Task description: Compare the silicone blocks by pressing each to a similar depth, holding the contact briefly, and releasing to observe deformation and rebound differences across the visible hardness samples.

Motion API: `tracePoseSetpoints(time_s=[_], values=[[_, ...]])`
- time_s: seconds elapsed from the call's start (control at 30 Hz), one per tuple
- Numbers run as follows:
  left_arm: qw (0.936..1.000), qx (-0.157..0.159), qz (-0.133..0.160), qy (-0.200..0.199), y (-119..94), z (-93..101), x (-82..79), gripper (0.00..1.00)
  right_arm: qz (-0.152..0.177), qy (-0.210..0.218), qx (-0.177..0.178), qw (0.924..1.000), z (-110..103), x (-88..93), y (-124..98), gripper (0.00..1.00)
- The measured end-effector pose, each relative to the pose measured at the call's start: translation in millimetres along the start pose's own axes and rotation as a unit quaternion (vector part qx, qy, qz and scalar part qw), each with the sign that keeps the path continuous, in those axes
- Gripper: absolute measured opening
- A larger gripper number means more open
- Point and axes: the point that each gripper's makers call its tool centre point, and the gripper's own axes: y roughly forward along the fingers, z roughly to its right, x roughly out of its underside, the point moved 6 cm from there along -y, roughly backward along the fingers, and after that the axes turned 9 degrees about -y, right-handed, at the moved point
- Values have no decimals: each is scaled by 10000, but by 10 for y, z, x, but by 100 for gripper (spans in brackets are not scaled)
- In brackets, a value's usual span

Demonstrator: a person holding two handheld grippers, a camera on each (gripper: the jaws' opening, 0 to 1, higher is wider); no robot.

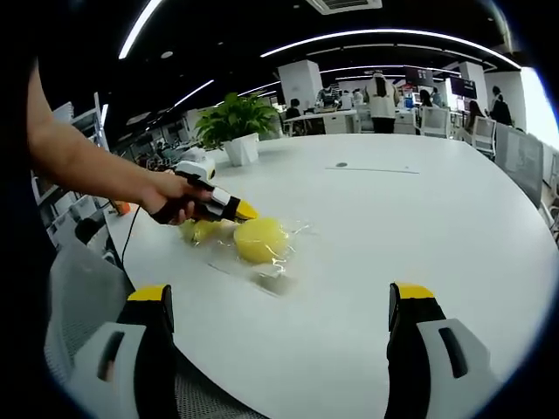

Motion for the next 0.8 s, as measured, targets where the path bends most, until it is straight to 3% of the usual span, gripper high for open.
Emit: tracePoseSetpoints(time_s=[0.17, 0.2, 0.23, 0.33, 0.8], values=[[9999, 5, -8, 126, 3, 15, 7, 0, -12, -2, 8, 10000, -26, -7, 5, 96], [10000, 22, -25, 48, 0, 21, 12, 0, 7, 17, 12, 10000, -31, -12, 7, 96], [9995, 77, -85, -297, -9, 32, 25, 0, 14, 25, 16, 10000, -33, -17, 9, 96], [9999, 57, -84, -98, -20, 25, 26, 0, -4, -7, 11, 10000, -38, -25, 19, 96], [9994, 112, -135, -312, -17, 30, 11, 0, 0, -47, 0, 10000, -40, -72, 28, 96]])
